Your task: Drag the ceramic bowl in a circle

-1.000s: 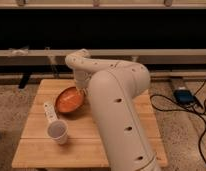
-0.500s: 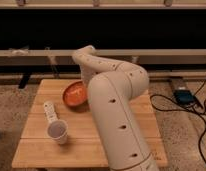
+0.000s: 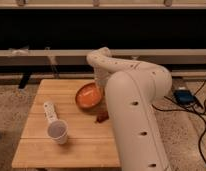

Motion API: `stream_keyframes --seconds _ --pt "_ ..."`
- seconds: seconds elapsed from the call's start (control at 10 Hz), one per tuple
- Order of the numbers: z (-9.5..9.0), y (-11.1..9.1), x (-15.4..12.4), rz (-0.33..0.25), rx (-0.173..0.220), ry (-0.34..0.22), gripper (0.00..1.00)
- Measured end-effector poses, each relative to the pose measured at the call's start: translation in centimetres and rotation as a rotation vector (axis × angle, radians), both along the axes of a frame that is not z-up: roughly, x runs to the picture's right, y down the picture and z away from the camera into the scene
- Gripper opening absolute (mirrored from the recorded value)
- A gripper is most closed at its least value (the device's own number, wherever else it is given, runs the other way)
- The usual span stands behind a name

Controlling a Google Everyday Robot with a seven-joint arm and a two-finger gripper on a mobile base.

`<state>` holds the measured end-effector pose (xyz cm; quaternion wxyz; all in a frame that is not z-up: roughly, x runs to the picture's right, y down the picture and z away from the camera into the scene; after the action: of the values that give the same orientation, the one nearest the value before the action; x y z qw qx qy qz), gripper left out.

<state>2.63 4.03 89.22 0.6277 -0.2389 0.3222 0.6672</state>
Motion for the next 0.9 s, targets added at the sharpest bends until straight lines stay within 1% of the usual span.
stream_keyframes --seconds 0.2,0.3,0.4,0.5,0.6,0.8,0.9 --pt "-1.9 1.6 -0.9 0.007 -0.009 -0.012 0.00" --pt "-3.1 2.3 -2.2 -0.005 -0.012 -0.036 0.00" --pt "-3.5 2.4 -3.2 -0.015 -0.013 -0.055 0.00" --pt "-3.6 2.3 -4.5 -0.028 -0.011 -0.078 0.03" --pt "-3.5 1.9 -7.1 -0.051 -0.008 -0.121 0.15" --pt "-3.2 1.5 -9.5 -0.078 -0.006 -0.162 0.31" --pt "-2.9 1.1 -10.2 -0.091 -0.002 -0.181 0.42"
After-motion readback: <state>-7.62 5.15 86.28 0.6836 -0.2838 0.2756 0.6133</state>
